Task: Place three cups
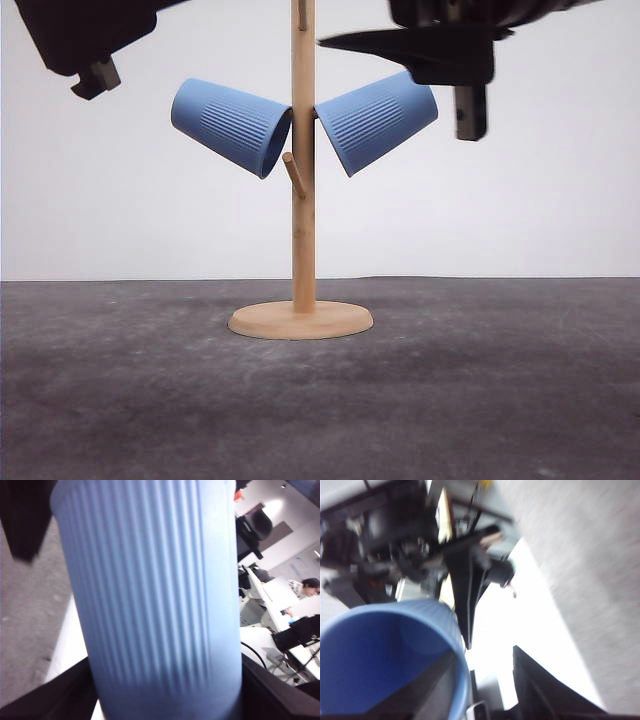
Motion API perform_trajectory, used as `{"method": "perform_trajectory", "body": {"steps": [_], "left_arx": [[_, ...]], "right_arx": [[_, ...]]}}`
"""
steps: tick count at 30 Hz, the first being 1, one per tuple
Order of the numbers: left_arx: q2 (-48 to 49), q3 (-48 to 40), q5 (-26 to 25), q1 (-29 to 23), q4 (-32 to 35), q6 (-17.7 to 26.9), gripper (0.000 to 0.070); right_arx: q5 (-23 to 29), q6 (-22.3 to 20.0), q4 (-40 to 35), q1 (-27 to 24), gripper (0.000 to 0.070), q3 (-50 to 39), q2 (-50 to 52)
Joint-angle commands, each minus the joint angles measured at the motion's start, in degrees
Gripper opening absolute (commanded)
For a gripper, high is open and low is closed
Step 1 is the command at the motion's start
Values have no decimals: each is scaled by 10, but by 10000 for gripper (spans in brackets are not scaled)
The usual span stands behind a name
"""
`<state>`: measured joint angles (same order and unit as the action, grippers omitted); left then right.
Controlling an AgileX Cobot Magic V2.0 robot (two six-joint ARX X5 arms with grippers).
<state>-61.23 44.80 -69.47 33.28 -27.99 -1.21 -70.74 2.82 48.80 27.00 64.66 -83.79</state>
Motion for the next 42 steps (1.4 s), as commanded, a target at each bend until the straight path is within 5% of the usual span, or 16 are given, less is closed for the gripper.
{"method": "perform_trajectory", "body": {"steps": [1,9,17,30,42], "left_arx": [[-6,9,-1,5,6,-6,425],[-6,9,57,5,6,-52,425],[-6,9,163,5,19,-212,425],[-7,9,303,-1,174,-511,431],[-82,9,275,-60,225,-574,431]], "right_arx": [[-4,-14,-3,-18,216,3,13],[-28,-20,-1,-108,216,3,56],[-27,-36,10,-173,216,3,96],[-23,-63,19,-182,216,3,101],[-23,-79,23,-182,216,3,101]]}}
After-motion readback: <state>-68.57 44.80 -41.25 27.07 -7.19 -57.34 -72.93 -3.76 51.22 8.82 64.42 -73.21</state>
